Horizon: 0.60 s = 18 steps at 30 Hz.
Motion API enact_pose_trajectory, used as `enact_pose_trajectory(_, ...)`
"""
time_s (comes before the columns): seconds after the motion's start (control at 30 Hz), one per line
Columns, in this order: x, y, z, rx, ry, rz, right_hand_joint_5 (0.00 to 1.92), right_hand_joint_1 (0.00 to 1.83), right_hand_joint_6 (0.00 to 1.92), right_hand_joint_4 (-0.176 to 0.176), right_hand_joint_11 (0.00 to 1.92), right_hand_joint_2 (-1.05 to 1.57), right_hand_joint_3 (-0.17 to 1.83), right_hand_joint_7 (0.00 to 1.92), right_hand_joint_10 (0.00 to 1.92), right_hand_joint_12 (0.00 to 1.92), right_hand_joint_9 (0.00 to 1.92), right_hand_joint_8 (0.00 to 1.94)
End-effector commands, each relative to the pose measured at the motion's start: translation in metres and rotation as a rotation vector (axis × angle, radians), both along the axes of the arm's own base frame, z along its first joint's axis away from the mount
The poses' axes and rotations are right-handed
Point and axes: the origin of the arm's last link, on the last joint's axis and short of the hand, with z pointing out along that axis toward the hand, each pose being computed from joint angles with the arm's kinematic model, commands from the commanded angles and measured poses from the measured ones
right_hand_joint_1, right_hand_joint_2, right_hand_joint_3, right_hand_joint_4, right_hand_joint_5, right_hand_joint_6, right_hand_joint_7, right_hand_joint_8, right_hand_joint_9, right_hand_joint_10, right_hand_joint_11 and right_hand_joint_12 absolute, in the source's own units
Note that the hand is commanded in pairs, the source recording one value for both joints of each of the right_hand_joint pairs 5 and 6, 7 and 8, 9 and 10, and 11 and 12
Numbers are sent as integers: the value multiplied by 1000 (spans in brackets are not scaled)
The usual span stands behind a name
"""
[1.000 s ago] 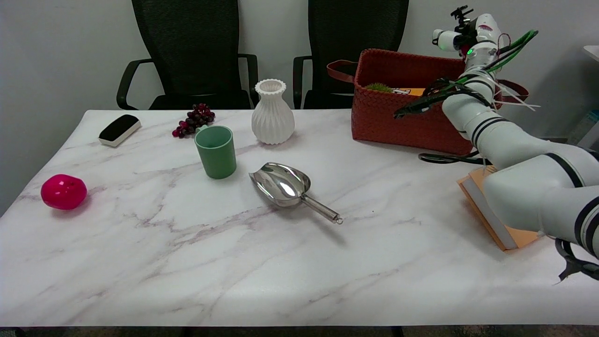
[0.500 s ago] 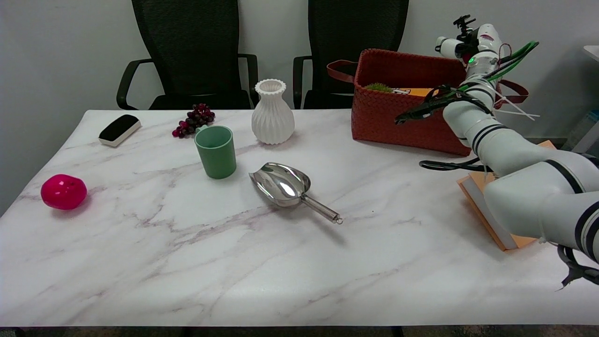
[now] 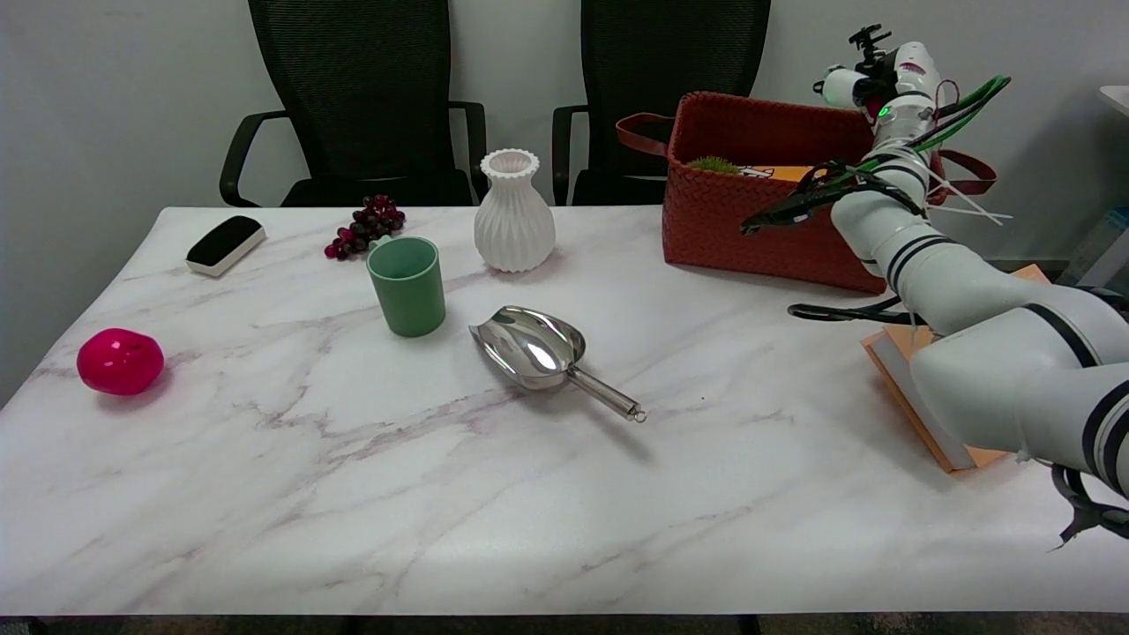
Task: Place the flexible tripod into the brown storage basket.
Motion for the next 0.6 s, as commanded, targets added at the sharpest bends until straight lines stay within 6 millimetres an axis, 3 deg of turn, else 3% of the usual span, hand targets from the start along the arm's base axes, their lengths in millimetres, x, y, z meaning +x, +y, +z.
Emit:
enact_pose_trajectory(0.03, -2, -2, -4, 8, -12, 6, 1920, 842, 1920, 0, 1920, 69, 616, 1920, 1920, 1920, 1920, 1920)
enact_pose_trajectory(0.07, -2, -2, -4, 8, -13, 6, 1920, 767, 1920, 0, 1920, 94, 268, 1920, 1920, 1920, 1920, 1920)
enact_pose_trajectory(0.13, -1, -2, -5, 9, -13, 5, 1920, 707, 1920, 0, 1920, 86, 21, 1920, 1920, 1920, 1920, 1920)
enact_pose_trajectory(0.23, -2, -3, -5, 12, -14, 2, 1920, 636, 1920, 0, 1920, 91, -175, 1920, 1920, 1920, 1920, 1920)
enact_pose_trajectory(0.57, -7, -5, -7, 28, -24, -16, 1920, 500, 1920, 0, 1920, 141, -175, 1920, 1920, 1920, 1920, 1920)
enact_pose_trajectory(0.6, -8, -5, -8, 34, -29, -20, 1856, 496, 1856, 0, 1920, 146, -175, 1920, 1920, 1920, 1920, 1920)
